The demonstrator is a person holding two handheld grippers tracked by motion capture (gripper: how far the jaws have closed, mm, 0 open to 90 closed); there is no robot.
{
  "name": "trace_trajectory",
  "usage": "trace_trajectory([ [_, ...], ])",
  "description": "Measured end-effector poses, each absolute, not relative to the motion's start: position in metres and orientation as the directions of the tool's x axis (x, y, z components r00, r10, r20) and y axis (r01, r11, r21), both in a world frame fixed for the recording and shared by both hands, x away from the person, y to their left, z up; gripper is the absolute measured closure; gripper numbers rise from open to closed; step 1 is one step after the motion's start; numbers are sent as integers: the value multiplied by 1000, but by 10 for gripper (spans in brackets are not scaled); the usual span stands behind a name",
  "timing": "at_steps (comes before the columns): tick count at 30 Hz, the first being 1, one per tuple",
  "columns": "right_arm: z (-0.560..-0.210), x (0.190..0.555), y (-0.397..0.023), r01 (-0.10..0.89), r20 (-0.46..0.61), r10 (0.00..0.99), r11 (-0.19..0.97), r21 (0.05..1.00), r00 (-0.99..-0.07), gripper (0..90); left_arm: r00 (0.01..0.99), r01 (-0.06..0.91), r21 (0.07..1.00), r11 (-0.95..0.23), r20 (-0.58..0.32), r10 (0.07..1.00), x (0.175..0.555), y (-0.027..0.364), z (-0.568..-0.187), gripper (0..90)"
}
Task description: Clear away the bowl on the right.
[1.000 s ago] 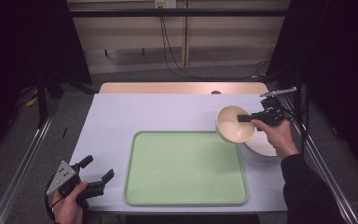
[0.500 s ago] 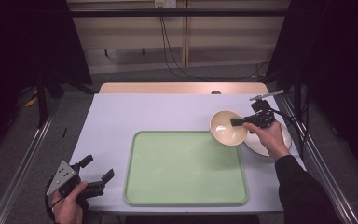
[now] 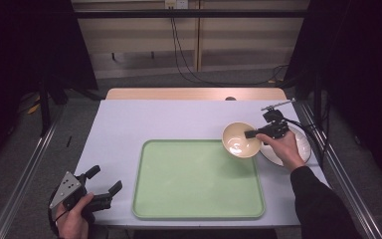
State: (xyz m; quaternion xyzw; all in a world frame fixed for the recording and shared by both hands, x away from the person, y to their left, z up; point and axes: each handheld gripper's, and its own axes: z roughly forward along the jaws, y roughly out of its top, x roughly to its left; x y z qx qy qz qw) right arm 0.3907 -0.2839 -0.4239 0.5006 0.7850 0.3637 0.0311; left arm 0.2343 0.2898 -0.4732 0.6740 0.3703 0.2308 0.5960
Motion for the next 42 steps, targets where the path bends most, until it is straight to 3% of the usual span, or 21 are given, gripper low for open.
trace_trajectory([
  [18, -445, 396, -283, 831, 312, 848, 235, 504, -428, 837, 617, 227, 974, -15, -132, 776, 234, 290, -473, 6],
  [34, -453, 396, -284, 829, 308, 852, 227, 511, -424, 839, 618, 227, 974, -12, -135, 775, 234, 290, -473, 8],
  [42, -456, 393, -281, 788, 268, 854, 233, 570, -446, 833, 620, 225, 974, -14, -132, 773, 234, 290, -473, 8],
])
